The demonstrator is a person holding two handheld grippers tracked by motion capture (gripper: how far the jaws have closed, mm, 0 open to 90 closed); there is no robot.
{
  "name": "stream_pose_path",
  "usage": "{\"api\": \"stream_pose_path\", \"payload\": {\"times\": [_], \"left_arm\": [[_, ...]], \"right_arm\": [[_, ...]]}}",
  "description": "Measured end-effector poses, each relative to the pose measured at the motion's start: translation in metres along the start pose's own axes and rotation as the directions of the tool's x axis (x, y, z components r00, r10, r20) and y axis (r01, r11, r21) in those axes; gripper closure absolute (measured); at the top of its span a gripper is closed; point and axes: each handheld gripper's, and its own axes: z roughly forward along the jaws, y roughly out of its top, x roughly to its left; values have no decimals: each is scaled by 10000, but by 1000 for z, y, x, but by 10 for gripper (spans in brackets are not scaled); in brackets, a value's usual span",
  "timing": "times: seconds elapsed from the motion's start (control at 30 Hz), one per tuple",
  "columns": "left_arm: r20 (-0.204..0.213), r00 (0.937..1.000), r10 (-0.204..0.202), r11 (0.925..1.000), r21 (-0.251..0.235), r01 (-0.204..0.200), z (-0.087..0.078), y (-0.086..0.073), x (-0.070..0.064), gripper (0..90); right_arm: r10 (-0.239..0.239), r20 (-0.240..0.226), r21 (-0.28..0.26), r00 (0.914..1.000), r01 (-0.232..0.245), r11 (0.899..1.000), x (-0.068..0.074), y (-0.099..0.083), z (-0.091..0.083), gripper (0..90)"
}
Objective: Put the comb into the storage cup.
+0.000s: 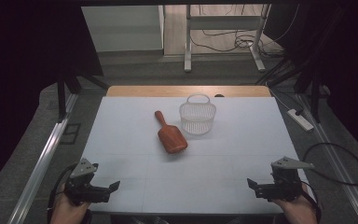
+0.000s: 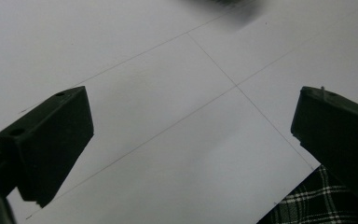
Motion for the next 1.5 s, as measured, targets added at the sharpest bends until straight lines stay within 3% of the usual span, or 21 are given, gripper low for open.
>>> {"api": "stream_pose_path", "payload": {"times": [0.47, 0.87, 1.2, 1.5], "left_arm": [[361, 9984, -438, 9990, -84, 441, 1, 4, 5, 0], [344, 9994, 11, 9999, -106, -7, 8, 10, 6, 0], [940, 9953, 229, 9997, 29, -233, 17, 19, 8, 0], [985, 9946, 323, 9994, 90, -333, 22, 30, 10, 0]], "right_arm": [[-55, -62, 1, 10000, 55, 10000, 0, 0, 0, 6], [-202, -179, -33, 9996, 201, 9998, 1, 0, 0, 8], [-254, -297, 43, 9992, 256, 9997, 1, 0, 1, 8], [-287, -340, 110, 9990, 291, 9995, 1, 0, 2, 7]]}}
